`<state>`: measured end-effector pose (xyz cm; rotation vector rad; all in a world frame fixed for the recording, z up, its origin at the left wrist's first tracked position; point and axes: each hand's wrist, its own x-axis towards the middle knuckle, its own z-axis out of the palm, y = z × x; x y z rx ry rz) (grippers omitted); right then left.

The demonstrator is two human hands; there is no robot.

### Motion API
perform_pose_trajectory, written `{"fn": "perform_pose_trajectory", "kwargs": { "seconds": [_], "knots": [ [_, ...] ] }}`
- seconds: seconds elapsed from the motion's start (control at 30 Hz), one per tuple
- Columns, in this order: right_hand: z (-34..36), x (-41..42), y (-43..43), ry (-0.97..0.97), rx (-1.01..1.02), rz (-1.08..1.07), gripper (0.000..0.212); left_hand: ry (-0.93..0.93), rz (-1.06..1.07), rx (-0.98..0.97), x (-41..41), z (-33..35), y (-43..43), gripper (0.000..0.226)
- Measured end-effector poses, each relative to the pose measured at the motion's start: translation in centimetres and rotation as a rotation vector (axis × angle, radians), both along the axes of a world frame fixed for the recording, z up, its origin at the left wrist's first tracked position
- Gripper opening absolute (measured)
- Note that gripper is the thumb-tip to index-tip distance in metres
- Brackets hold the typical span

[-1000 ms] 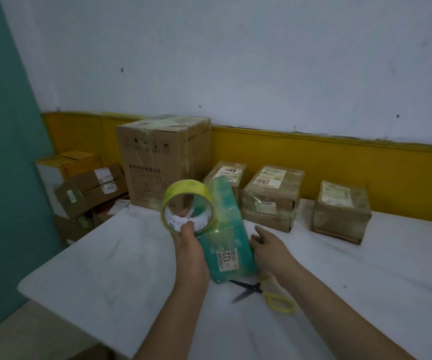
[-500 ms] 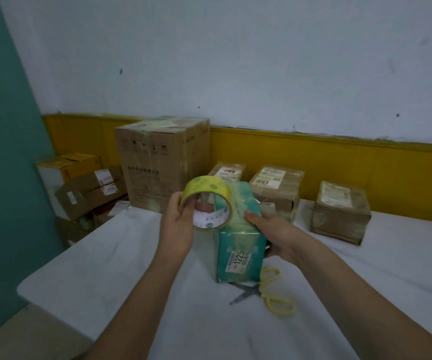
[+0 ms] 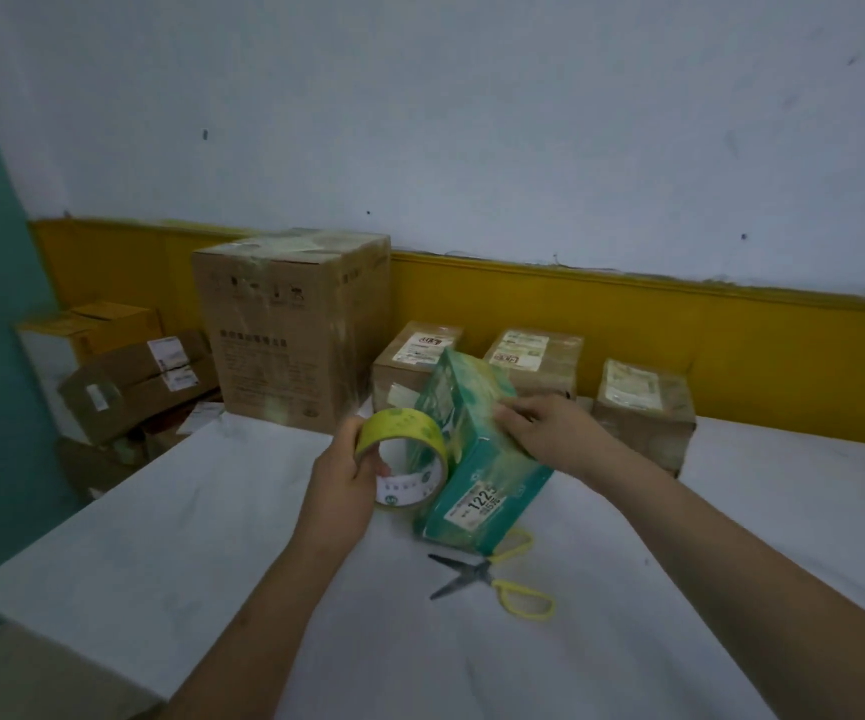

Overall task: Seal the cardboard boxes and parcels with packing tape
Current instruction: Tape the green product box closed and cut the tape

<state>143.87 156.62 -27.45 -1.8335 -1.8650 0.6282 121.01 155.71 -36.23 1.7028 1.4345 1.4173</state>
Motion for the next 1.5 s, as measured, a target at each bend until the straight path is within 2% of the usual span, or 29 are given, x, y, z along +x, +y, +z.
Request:
{"fn": "perform_pose_trajectory", "kwargs": {
  "seconds": [0.07,0.1,0.13,0.17,0.23,0.27,0.33,0.37,0.4,0.43,0.47,0.57,0.6,0.67,0.73,0.77,0.87,1.03,1.13,1.23,1.33,1.4,1.47,1.5],
  "knots": [
    [0.9,-1.4,0.0,0.0,-0.177,-0.02,0.111,0.062,-0.016,0.013,0.2,0.6,0.0,0.026],
    [1.0,-2.0,0.0,-0.041,-0.231,-0.004,0.126,0.062,-0.028,0.018,0.4,0.8,-0.1,0.023],
    [0.9,-2.4,0.0,-0.088,-0.248,0.005,0.126,0.048,-0.039,0.016,0.4,0.9,-0.1,0.021],
    [0.7,-2.6,0.1,-0.099,-0.23,-0.014,0.116,0.026,-0.05,0.004,0.4,0.9,0.0,0.019],
    [0.0,-2.4,-0.2,0.007,-0.132,-0.071,0.078,-0.071,-0.094,-0.058,0.4,1.0,-0.2,0.016],
    [-0.4,-2.3,-0.3,0.091,-0.1,-0.085,0.057,-0.184,-0.143,-0.098,0.5,0.9,-0.4,0.018],
    [-0.7,-2.2,-0.7,0.326,-0.097,-0.095,0.027,-0.571,-0.282,-0.2,1.4,1.1,-1.0,0.028],
    [-0.9,-2.2,-0.8,0.426,-0.098,-0.1,0.024,-0.744,-0.336,-0.218,1.9,1.4,-1.3,0.023],
    [-1.1,-2.3,-1.0,0.495,-0.09,-0.096,0.025,-0.837,-0.346,-0.196,2.4,1.7,-1.5,0.014],
    [-1.2,-2.4,-1.1,0.535,-0.069,-0.089,0.028,-0.843,-0.324,-0.154,2.7,2.2,-1.7,0.009],
    [-1.2,-2.6,-1.2,0.558,-0.036,-0.081,0.029,-0.821,-0.306,-0.109,2.8,2.7,-1.8,0.01],
    [-0.8,-1.8,-1.4,0.569,0.093,-0.072,0.026,-0.527,-0.173,0.024,1.4,5.3,-1.6,0.003],
    [-0.4,-1.2,-1.4,0.613,0.12,-0.098,0.026,-0.403,-0.108,0.063,0.3,6.0,-1.4,0.005],
    [0.5,0.4,-1.4,0.758,0.138,-0.152,0.022,-0.043,0.028,0.108,-2.1,6.5,-0.9,0.019],
    [1.2,1.3,-1.4,0.859,0.119,-0.149,0.017,0.248,0.065,0.094,-3.1,6.3,-0.8,0.021],
    [1.1,1.4,-1.4,0.911,0.088,-0.155,0.017,0.281,0.046,0.08,-3.0,6.0,-0.7,0.02],
    [0.5,1.2,-1.9,1.086,-0.04,-0.154,0.017,0.225,-0.03,0.09,-2.5,5.5,-0.5,0.02],
    [-0.2,1.7,-1.9,1.111,-0.078,-0.154,0.014,0.356,-0.107,0.062,-4.1,6.0,-0.1,0.041],
    [-0.5,1.5,-1.9,1.171,-0.119,-0.134,0.015,0.363,-0.138,0.111,-4.2,6.2,0.0,0.043],
    [-0.8,0.7,-2.2,1.29,-0.173,-0.132,0.017,0.238,-0.189,0.131,-3.9,6.0,0.3,0.048],
    [-1.6,0.1,-2.0,1.442,-0.223,-0.147,0.03,-0.064,-0.105,0.131,-3.5,5.0,0.3,0.039],
    [-2.9,-1.0,-2.1,1.541,-0.258,-0.147,0.041,-0.455,0.058,0.04,-2.4,3.9,-0.2,0.029],
    [-4.1,-3.3,-2.7,1.647,-0.295,-0.083,0.042,-0.995,-0.034,-0.11,-0.1,3.8,-0.5,0.022],
    [-4.8,-4.6,-3.1,1.698,-0.319,-0.053,0.04,-1.201,-0.09,-0.171,1.0,4.2,-1.0,0.022]
  ]
}}
